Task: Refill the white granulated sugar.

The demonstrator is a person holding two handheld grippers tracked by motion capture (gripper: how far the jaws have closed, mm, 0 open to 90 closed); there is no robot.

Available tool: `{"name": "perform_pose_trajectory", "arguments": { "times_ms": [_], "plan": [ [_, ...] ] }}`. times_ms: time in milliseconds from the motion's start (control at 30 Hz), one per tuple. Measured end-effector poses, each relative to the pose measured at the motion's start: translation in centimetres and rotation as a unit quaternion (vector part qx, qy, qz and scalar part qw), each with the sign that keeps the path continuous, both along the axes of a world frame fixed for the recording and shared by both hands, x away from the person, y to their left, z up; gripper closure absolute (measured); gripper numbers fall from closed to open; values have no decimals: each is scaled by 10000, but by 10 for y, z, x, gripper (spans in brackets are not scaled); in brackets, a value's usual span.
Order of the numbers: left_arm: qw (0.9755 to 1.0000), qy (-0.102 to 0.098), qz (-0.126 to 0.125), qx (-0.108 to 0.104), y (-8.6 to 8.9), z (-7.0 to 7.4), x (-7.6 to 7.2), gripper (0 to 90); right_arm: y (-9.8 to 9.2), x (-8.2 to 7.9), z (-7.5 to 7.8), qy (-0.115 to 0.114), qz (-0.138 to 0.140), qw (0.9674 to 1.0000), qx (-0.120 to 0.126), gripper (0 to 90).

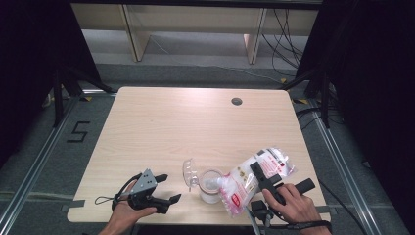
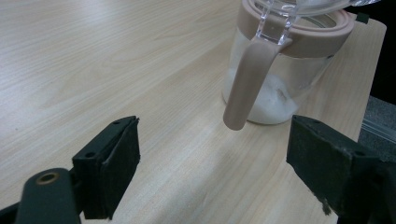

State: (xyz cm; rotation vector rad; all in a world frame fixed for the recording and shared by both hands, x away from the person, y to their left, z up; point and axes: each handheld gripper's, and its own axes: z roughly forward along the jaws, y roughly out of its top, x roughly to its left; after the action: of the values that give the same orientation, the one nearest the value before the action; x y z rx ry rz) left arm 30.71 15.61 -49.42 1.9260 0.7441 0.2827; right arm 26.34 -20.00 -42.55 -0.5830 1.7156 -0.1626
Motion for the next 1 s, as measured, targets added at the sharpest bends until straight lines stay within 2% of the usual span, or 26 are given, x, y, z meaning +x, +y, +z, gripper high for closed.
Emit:
{"name": "perform_pose_trajectory", "arguments": {
  "times_ms": [100,133,167,200,467,900,1000],
  "plan": [
    [10000,4,1,1,0,0,0,169,0,0,1,-3,25,10000,-37,573],
    [10000,6,4,-3,0,0,0,169,0,0,3,-42,13,9998,-183,573],
    [10000,7,5,-3,0,0,0,169,0,0,3,-35,1,9998,-196,573],
    [10000,4,4,-1,0,0,0,169,-1,0,1,-2,-6,10000,-30,573],
    [10000,10,5,2,0,0,0,169,-2,0,1,-24,-20,10000,36,574],
    [10000,1,3,2,0,0,0,169,-2,0,2,-28,13,10000,27,575],
    [10000,4,3,4,0,0,0,169,-1,0,4,-26,14,9999,-97,576]
  ]
}}
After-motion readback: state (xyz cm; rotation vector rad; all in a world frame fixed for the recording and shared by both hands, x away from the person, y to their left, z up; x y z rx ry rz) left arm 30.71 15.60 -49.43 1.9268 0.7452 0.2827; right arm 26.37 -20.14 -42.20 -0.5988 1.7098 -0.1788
